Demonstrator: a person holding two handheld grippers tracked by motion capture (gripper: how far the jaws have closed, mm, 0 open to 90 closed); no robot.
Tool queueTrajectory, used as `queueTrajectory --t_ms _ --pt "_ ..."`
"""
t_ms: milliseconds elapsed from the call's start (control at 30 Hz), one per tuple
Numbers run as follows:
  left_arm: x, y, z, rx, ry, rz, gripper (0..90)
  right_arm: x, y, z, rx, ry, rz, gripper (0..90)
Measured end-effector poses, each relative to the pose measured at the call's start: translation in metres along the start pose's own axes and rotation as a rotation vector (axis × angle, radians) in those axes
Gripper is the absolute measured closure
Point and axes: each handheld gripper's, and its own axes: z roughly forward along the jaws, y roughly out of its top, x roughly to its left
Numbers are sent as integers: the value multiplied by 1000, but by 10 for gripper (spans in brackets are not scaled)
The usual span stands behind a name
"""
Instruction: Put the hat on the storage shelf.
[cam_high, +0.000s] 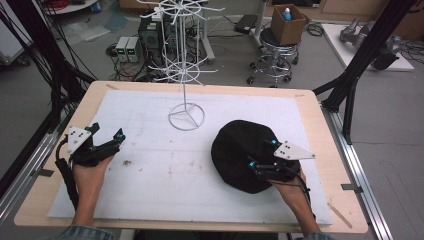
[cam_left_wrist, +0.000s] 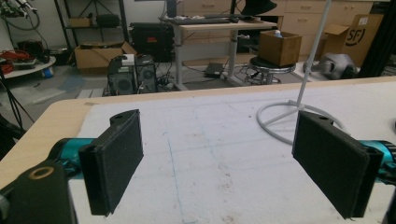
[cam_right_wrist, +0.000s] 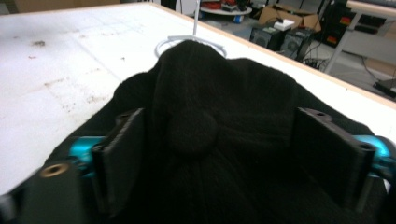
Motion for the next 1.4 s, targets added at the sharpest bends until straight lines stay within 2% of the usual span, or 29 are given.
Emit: queueTrajectory --t_ms 100,300,333,367,400,533,667,967,1333,1400 --pt "0 0 0 2 1 2 166 -2 -1 0 14 15 23 293" --pt "1 0 0 1 3 2 167 -2 -1 1 50 21 35 486" --pt "1 0 0 0 4 -1 167 -2 -1 1 52 20 30 527" --pt "1 0 0 0 4 -1 168 -2 -1 1 52 20 30 527" --pt "1 0 0 -2 6 -4 168 -1 -1 2 58 20 29 590" --pt "1 0 0 -1 6 -3 169 -1 -1 2 58 5 20 676" --pt "2 0 -1 2 9 -1 170 0 0 0 38 -15 14 704" --pt "3 0 -2 -5 11 -5 172 2 8 -8 -50 -60 -5 716" --pt "4 2 -3 -19 11 -16 173 -2 19 -24 -174 -121 53 719" --pt "4 2 -4 -16 11 -14 173 -4 21 -27 -196 -123 79 719"
